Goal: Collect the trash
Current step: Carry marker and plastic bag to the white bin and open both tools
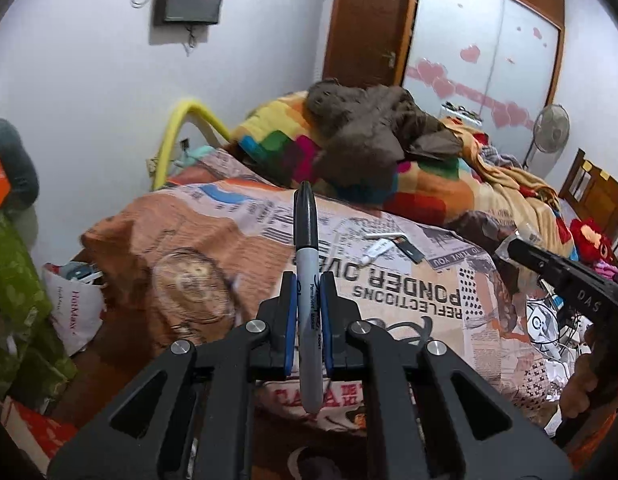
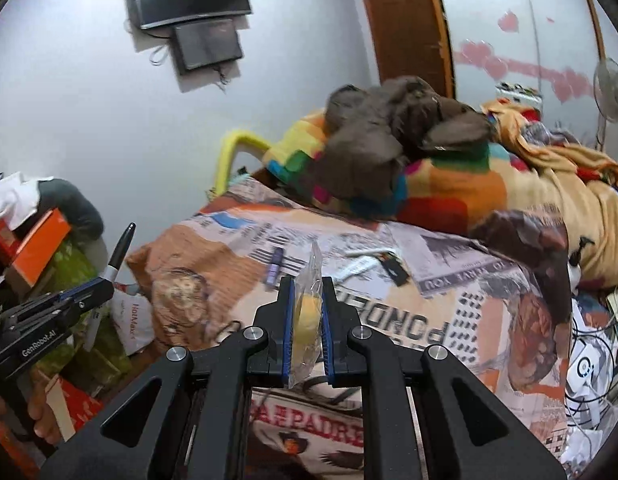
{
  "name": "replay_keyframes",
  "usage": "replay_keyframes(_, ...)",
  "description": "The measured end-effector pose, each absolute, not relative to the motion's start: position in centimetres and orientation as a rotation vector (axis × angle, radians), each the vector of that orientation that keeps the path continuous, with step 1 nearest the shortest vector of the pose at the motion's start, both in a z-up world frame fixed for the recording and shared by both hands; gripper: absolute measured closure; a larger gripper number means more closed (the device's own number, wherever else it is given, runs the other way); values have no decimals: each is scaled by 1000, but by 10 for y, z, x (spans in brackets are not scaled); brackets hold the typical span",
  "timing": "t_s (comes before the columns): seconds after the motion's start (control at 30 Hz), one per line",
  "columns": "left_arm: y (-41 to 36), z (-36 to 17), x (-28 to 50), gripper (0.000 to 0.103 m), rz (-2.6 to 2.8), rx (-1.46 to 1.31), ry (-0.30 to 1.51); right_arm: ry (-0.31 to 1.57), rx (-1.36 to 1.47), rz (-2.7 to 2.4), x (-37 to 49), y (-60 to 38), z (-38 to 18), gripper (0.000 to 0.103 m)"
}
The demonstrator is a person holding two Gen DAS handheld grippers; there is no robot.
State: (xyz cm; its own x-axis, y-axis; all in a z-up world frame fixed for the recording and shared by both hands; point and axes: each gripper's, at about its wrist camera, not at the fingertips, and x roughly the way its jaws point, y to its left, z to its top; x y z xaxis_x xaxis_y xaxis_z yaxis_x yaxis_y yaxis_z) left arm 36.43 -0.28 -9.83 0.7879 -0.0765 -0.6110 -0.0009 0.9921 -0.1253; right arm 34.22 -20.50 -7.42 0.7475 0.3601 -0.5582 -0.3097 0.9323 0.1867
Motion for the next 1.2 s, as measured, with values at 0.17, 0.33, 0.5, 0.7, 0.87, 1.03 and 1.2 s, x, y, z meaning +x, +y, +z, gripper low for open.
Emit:
replay_keyframes(0.17, 35, -85, 330, 93, 13, -145, 630, 609, 57, 433, 323, -168, -62, 92)
replay_keyframes(0.33, 76, -81, 294, 93, 74, -171, 610, 605, 25, 512, 307, -122, -58, 92)
replay_keyframes(0.5, 120, -84, 256, 93, 147, -199, 606, 606, -41, 605, 287, -71, -60, 92)
replay_keyframes(0.7, 167, -97, 216, 93, 227, -233, 619, 621, -102, 727, 265, -12, -69, 92)
replay_keyframes(0.87, 202, -116, 184, 93, 299, -264, 649, 652, -160, 822, 246, 35, -85, 92)
replay_keyframes(1.03, 234, -142, 158, 93, 357, -318, 688, 698, -214, 890, 229, 72, -104, 92)
replay_keyframes(1.2, 259, -171, 139, 93, 395, -366, 727, 747, -258, 937, 217, 97, -125, 92)
